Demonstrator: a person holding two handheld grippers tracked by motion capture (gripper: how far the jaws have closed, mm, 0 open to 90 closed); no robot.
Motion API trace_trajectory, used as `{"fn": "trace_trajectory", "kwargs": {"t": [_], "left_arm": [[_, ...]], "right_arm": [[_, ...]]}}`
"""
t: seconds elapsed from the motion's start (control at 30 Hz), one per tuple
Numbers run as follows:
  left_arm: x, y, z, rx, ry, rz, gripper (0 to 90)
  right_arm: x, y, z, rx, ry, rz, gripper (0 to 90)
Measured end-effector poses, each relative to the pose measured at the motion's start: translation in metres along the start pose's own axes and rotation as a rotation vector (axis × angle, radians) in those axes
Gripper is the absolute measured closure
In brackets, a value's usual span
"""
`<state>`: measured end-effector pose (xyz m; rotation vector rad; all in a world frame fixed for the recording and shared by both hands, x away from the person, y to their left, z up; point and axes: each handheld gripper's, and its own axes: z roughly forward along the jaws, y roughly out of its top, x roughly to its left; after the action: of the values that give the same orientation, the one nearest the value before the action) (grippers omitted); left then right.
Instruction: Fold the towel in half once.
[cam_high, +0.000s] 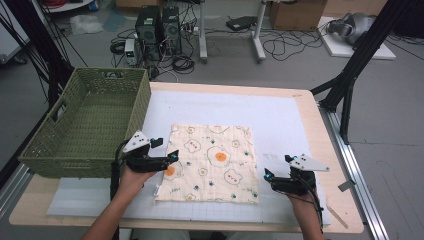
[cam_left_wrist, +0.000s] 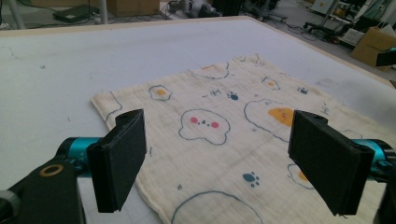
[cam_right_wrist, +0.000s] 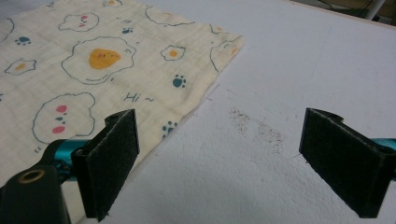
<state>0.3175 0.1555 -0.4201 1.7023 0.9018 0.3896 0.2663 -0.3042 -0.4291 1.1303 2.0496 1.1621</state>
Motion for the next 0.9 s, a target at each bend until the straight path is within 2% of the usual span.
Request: {"fn": "trace_trajectory", "kwargs": {"t": [0.17,0.3,0.43,0.6,0.73,0.9], "left_arm": [[0.004,0.009,0.013,0.042,0.018,-0.005,20.0],[0.008,0.022,0.023,0.041,0.032,-0.016,20.6],[0.011,0.036,0.031,0.052,0.038,-0.008,22.1],[0.018,0.052,0.046,0.07,0.075,-0.011,21.3],[0.024,0.054,0.061,0.098,0.125,-0.021,23.5],[0.033,0.047,0.073,0.158,0.167,-0.033,25.8]], "right_arm": [[0.001,0.001,0.001,0.008,0.02,-0.004,11.3],[0.002,0.001,0.004,0.012,0.025,-0.01,11.3],[0.001,0.001,0.002,0.006,0.024,-0.01,11.3],[-0.002,0.001,0.001,0.003,0.023,-0.001,11.3],[-0.002,0.001,0.001,0.002,0.026,0.002,11.3],[-0.005,0.0,0.0,-0.006,0.026,0.011,11.3]]}}
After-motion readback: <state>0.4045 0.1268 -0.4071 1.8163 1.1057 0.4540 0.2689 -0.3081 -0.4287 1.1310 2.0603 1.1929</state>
